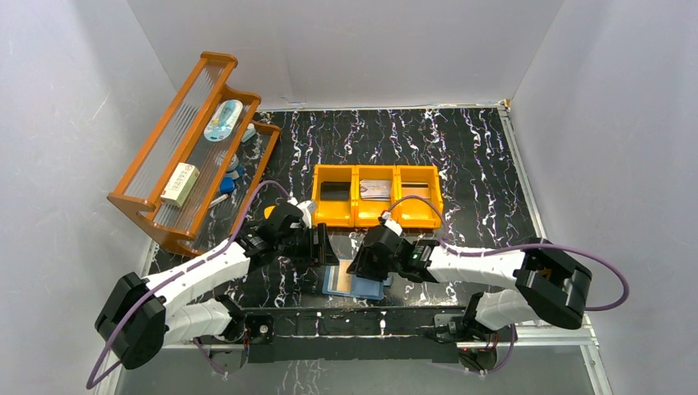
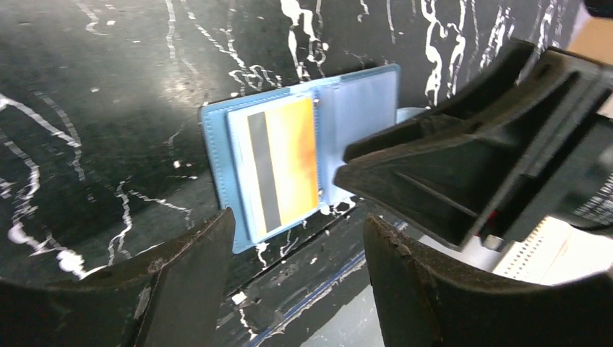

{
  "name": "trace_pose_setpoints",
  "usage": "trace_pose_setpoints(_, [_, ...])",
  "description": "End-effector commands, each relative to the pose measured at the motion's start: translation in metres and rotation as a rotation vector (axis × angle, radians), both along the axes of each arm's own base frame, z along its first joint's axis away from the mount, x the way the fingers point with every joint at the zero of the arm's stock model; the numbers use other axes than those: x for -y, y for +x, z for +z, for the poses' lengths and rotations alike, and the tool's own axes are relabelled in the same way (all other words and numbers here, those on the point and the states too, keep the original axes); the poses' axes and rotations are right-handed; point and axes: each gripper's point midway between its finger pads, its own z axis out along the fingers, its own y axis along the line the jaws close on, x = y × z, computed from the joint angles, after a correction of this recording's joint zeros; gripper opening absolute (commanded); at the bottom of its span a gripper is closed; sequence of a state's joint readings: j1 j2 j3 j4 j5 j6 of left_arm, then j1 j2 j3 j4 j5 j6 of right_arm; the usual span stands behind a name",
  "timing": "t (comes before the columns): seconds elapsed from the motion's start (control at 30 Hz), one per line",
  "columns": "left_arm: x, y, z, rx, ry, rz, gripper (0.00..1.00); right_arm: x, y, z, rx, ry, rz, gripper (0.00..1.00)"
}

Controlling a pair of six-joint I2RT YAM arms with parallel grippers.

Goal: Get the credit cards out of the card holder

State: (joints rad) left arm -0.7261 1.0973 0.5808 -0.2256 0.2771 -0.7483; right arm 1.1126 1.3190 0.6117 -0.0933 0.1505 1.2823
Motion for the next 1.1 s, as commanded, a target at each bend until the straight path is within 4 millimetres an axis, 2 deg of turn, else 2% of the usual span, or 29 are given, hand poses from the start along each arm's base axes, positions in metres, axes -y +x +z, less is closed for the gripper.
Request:
trace_pose_setpoints(0.0, [0.021,-0.010,0.010,-0.038,-0.112,-0.099,0.64,-0.011,0.003,0.000,-0.012,0.079,0.024,0.42])
trace_pose_setpoints(0.17, [0.025,-0.017,0.001,-0.096,-0.122,-0.128,0.64,-0.015,-0.006,-0.016,-0.086,0.177,0.052,0.42])
trace_pose_setpoints(0.5, [0.023,-0.021,-0.011,-0.132,-0.103,-0.128,0.64,0.001,-0.020,-0.058,-0.227,0.127,-0.027,0.37])
trace_pose_setpoints(0.83, [-0.005,-0.007,-0.024,-0.085,0.068,-0.010,0.67,0.007,-0.023,-0.065,-0.249,0.105,-0.046,0.37])
trace_pose_setpoints(1.07, [0.012,-0.015,-0.028,-0.130,-0.016,-0.077,0.64,0.005,-0.024,-0.065,-0.253,0.109,-0.035,0.37])
